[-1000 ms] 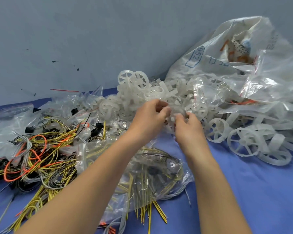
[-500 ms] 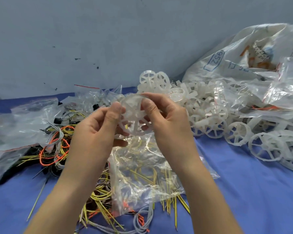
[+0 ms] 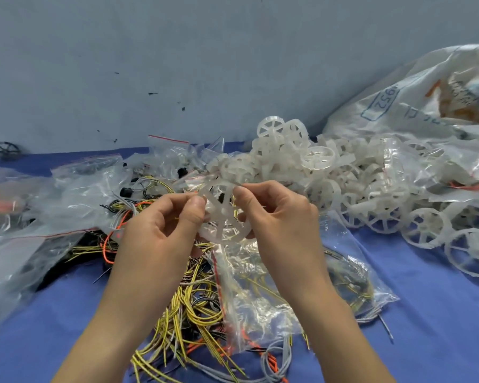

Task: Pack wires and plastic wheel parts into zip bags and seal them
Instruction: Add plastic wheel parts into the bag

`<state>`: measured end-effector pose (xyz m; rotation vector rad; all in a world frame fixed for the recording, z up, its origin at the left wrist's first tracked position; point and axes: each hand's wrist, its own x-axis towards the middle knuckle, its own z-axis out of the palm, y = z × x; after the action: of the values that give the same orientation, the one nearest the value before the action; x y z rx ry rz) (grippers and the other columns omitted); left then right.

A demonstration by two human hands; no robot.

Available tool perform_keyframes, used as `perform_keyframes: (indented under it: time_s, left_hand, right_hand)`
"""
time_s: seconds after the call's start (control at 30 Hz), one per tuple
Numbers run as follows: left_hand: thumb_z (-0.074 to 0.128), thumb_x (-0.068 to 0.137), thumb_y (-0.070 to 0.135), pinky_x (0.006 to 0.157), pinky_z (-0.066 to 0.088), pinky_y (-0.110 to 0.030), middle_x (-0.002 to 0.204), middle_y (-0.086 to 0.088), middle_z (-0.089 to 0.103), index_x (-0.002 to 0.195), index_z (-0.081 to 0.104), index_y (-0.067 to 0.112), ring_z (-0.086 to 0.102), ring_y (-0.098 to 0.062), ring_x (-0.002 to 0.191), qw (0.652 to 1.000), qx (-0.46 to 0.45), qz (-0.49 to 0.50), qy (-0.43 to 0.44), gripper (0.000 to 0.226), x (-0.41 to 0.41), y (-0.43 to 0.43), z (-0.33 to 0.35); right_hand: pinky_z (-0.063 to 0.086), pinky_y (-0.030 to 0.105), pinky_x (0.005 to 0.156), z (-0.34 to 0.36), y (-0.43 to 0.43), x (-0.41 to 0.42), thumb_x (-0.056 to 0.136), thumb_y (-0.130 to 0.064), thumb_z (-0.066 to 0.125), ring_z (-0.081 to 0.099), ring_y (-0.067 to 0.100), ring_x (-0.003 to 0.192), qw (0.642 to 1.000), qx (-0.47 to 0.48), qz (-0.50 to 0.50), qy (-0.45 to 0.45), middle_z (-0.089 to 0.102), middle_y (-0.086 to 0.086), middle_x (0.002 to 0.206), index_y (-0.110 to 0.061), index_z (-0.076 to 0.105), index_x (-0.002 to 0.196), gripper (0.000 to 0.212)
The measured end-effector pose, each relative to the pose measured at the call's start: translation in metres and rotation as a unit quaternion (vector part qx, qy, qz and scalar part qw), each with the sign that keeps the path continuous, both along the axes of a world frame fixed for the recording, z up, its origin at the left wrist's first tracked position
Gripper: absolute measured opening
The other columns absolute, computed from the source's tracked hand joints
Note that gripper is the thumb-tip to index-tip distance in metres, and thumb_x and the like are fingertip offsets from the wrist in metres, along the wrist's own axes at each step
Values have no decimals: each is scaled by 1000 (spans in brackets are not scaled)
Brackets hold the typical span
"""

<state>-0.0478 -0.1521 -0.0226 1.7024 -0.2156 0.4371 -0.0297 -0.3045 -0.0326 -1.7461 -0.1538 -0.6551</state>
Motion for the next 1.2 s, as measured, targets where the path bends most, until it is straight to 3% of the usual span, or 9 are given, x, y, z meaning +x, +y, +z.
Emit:
perform_keyframes:
  time_s: [0.17, 0.33, 0.6, 0.7, 0.8, 0.9, 1.03, 1.13, 1.2]
  left_hand:
    - [53, 88, 52, 57, 50, -13, 84, 11, 72, 96, 69, 30, 65, -2, 67, 999, 28, -16, -26, 28, -1, 0, -1]
    - [48, 97, 45, 78, 50, -22, 109, 18, 65, 115, 60, 40, 63, -2, 98, 989, 138, -18, -43, 22, 6, 8, -11]
    - [56, 91, 46, 65, 53, -20, 92, 9, 71, 114, 63, 41, 68, -9, 80, 986, 116, -116, -38, 24, 7, 14, -13]
    - [57, 89, 49, 53, 50, -25, 75, 4, 68, 107, 67, 36, 61, -8, 60, 993, 97, -56, -24, 24, 12, 33, -8]
    - [55, 84, 55, 52, 44, -26, 62, 5, 62, 98, 68, 35, 52, -8, 52, 992, 125, 4, -3, 28, 16, 60, -5]
    - [61, 84, 60, 56, 45, -36, 62, 3, 59, 88, 66, 37, 51, -15, 53, 978, 201, 52, 2, 24, 17, 71, -7]
    - [56, 88, 52, 55, 45, -32, 60, 9, 59, 84, 66, 31, 52, -8, 51, 957, 285, 36, 30, 23, 15, 62, -9]
    - [54, 94, 36, 43, 41, -25, 58, 1, 58, 92, 68, 21, 52, -11, 47, 986, 107, -53, 119, 21, 14, 51, -7]
    - [56, 91, 28, 40, 43, -21, 66, -5, 61, 102, 67, 11, 54, -12, 51, 968, -72, -119, 208, 24, 14, 47, -7]
  right_hand:
    - [60, 35, 61, -3, -1, 0, 92, -37, 68, 71, 7, 70, 1000, 20, 0, 8, 74, -13, 77, -26, 74, 91, 12]
    - [56, 23, 55, -1, -11, 0, 93, -28, 68, 71, 12, 66, 983, 138, 68, 96, 75, -2, 75, -16, 75, 88, 15]
    - [53, 22, 52, 2, -16, 0, 92, -33, 65, 71, 19, 65, 940, 204, 174, 210, 76, 12, 86, -7, 74, 97, 29]
    - [53, 32, 53, -6, -13, -3, 100, -42, 51, 66, 12, 58, 976, 16, 62, 206, 74, -1, 75, -21, 67, 92, 28]
    - [49, 36, 60, -19, -4, -9, 94, -56, 48, 59, 9, 68, 947, -259, -46, 186, 63, -8, 75, -30, 53, 88, 27]
    - [39, 30, 58, -28, 11, -15, 88, -66, 47, 53, 6, 75, 904, -382, -20, 192, 53, -14, 91, -31, 42, 105, 40]
    - [50, 38, 73, -36, 20, -18, 92, -51, 48, 56, 19, 87, 873, -450, -16, 186, 53, -5, 105, -25, 42, 111, 33]
    - [51, 38, 68, -32, 13, -16, 94, -40, 49, 59, 19, 78, 907, -375, -10, 193, 61, -6, 89, -26, 53, 94, 15]
    - [53, 39, 64, -27, 7, -15, 92, -42, 53, 61, 17, 71, 931, -299, 8, 208, 64, -6, 80, -27, 55, 87, 16]
